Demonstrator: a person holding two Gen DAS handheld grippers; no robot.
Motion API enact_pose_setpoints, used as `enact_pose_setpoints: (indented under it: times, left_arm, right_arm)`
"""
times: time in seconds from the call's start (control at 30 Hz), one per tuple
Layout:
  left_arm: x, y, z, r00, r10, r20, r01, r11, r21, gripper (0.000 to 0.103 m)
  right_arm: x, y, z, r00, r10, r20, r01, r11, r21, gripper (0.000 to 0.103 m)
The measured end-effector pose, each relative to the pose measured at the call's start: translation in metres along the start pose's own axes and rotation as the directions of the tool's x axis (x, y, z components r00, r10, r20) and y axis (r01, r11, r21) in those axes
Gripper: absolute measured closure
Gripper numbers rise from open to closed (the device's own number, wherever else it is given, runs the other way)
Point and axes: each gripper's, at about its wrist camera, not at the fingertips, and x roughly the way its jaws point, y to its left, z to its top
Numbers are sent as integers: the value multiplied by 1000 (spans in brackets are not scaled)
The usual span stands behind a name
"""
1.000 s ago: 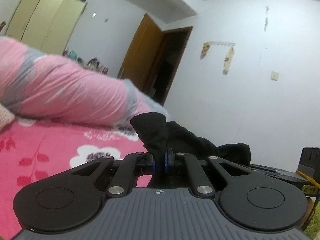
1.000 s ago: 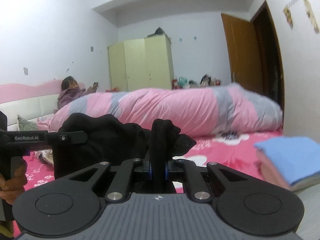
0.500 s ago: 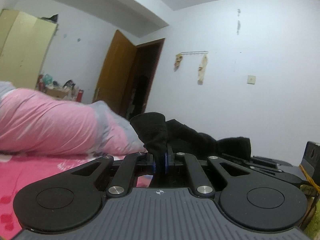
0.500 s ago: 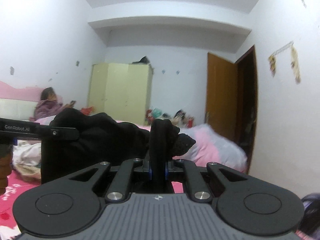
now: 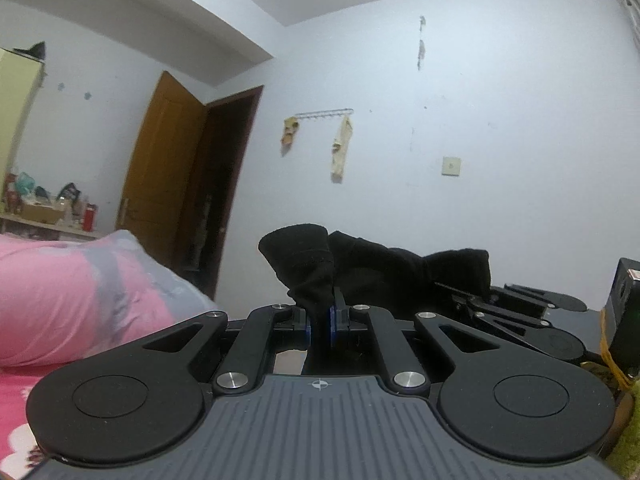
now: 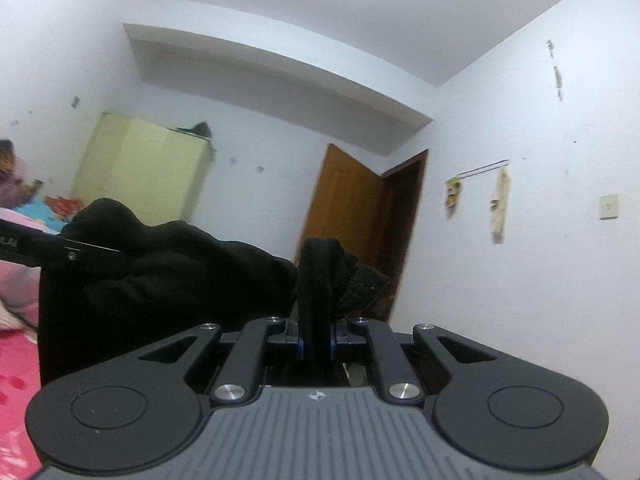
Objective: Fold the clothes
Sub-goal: 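Lift the folded black shirt off the bedspread with both grippers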
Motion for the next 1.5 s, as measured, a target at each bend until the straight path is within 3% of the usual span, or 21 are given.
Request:
enact_pose_setpoints:
  times: [0.3,0.57,0.83,1.2,1.37,1.5]
  left_arm:
    - [74,-5,-39,997,-60,-57,58,998,-30,97]
    - [128,17,-73,990,-72,-123,66,996,-59,97]
    - [152,38,-88,985,-68,-161,54,994,-91,97]
    - [191,73,-99,980,0,-201,-20,995,-96,97]
    - [220,113,-122,962,48,-269,-91,984,-150,97]
    - [234,140,-146,944,76,-321,-141,973,-184,97]
  right_arm:
    - [65,-50,-49,997,-74,-22,74,997,-7,92]
    - [111,-72,-103,996,-75,-55,76,997,14,92]
    - [151,-81,-131,994,-56,-90,59,998,35,92]
    - [218,-71,-154,987,13,-160,-9,1000,24,92]
    - [265,-58,-181,970,68,-231,-68,998,7,92]
    - [301,-43,-209,944,120,-308,-125,992,5,92]
